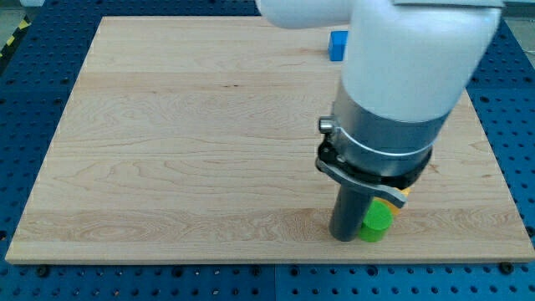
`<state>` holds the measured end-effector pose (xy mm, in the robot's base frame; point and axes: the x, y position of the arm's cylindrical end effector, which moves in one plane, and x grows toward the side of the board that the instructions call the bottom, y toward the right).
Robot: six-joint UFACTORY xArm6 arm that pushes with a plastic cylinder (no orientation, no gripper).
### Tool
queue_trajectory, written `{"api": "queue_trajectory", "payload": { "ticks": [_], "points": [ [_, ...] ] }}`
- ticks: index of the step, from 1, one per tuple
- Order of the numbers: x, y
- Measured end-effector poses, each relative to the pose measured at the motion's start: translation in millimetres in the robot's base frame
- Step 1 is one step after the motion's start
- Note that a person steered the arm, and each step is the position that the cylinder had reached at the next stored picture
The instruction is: Place the green circle vertically below the yellow hexagon
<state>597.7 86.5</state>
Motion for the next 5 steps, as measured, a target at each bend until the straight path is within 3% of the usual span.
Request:
{"api": "queue_trajectory", "payload": {
  "ticks": [4, 5],
  "points": [
    [0.0, 29.7],
    [-6.9, 13.3]
  ]
}}
